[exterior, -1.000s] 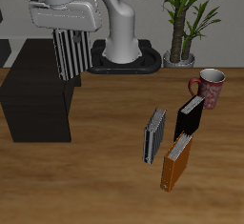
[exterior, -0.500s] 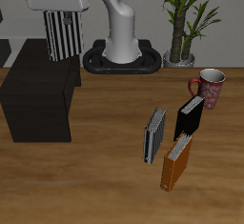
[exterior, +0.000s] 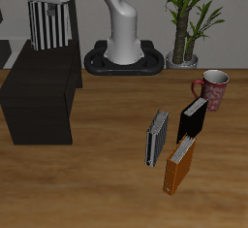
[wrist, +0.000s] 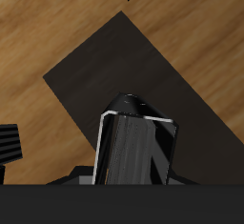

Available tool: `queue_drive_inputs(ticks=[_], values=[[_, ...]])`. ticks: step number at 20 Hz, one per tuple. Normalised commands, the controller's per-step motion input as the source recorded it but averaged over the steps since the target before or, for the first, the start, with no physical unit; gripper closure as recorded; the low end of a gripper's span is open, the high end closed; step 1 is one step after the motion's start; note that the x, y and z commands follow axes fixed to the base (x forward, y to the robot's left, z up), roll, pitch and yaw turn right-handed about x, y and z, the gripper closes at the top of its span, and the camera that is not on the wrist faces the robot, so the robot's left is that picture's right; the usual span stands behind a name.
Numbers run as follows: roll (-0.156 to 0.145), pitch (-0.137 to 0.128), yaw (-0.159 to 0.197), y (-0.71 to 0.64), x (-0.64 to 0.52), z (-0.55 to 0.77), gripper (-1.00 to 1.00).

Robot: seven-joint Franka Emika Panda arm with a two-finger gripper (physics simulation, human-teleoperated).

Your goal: Place the right striped book upright on top of the shelf and place the red mug on top of the shelf

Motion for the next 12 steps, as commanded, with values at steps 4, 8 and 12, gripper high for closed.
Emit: queue_drive_inputs(ticks=[4,8,12], values=[[0.039,0.015,-0.100,-0.11,-0.42,-0.13,1.00],[0.069,0.031,-0.152,-0.15,-0.50,-0.27,1.00],[-0.009,-0.003,-0.053,-0.06,-0.23,-0.08,1.00]])
